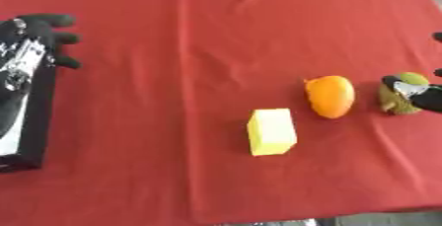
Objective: Pick up the objects with one hand, pass them to the other hand, and then place them into the box on the other side of the table.
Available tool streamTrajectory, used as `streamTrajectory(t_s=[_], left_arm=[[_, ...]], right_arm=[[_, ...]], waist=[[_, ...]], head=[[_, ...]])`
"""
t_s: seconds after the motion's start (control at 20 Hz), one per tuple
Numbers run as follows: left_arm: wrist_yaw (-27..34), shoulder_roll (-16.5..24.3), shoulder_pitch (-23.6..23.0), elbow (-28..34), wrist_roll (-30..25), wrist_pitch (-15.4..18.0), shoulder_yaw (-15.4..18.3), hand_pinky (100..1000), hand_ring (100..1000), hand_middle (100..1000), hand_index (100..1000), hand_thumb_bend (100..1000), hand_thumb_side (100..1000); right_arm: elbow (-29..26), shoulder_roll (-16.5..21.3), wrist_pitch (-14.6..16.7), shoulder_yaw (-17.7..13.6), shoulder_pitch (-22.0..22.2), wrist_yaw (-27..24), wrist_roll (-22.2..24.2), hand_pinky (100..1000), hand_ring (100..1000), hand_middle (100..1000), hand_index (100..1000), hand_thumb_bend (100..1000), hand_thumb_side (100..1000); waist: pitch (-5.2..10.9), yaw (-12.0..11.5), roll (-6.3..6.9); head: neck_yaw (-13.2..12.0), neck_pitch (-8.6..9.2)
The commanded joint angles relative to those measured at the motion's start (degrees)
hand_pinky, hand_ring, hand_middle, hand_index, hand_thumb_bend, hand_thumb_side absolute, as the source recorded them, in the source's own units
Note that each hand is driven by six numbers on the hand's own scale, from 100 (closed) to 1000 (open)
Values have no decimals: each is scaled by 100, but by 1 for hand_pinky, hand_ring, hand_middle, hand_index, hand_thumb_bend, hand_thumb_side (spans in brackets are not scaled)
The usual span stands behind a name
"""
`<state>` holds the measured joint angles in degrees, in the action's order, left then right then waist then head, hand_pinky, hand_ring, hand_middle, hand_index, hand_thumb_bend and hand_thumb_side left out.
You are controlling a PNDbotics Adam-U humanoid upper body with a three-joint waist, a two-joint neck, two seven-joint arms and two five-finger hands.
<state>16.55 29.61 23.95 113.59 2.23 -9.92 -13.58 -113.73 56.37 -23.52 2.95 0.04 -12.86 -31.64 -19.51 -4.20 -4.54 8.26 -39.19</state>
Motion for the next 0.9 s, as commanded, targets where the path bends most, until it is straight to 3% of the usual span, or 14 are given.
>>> streamTrajectory(t_s=[0.05, 0.6, 0.75, 0.8, 0.9], left_arm=[[-34, 150, 37, 101, -11, 19, 15, 637, 776, 776, 763, 100, 568], [-55, 138, 59, 101, -72, 101, -25, 637, 777, 777, 763, 100, 566], [-87, 150, 54, 101, -74, 103, -34, 637, 777, 777, 763, 100, 566], [-95, 152, 53, 101, -73, 103, -37, 637, 777, 777, 763, 100, 567], [-109, 159, 54, 101, -76, 101, -45, 637, 777, 777, 763, 100, 567]], right_arm=[[-86, 344, -291, -192, -2, 67, 326, 710, 955, 822, 807, 668, 100], [-86, 559, -879, -234, -144, -40, 626, 767, 953, 835, 823, 660, 100], [-86, 566, -1158, -227, -108, 107, 832, 806, 951, 845, 842, 573, 100], [-86, 560, -1267, -240, -99, 163, 893, 818, 953, 849, 848, 495, 100], [-86, 540, -1450, -271, -89, 241, 992, 825, 955, 851, 849, 516, 100]], waist=[[126, 20, 11], [64, -15, 32], [36, -21, 24], [28, -20, 20], [14, -18, 15]], head=[[47, 49], [168, 191], [209, 238], [214, 248], [220, 261]])
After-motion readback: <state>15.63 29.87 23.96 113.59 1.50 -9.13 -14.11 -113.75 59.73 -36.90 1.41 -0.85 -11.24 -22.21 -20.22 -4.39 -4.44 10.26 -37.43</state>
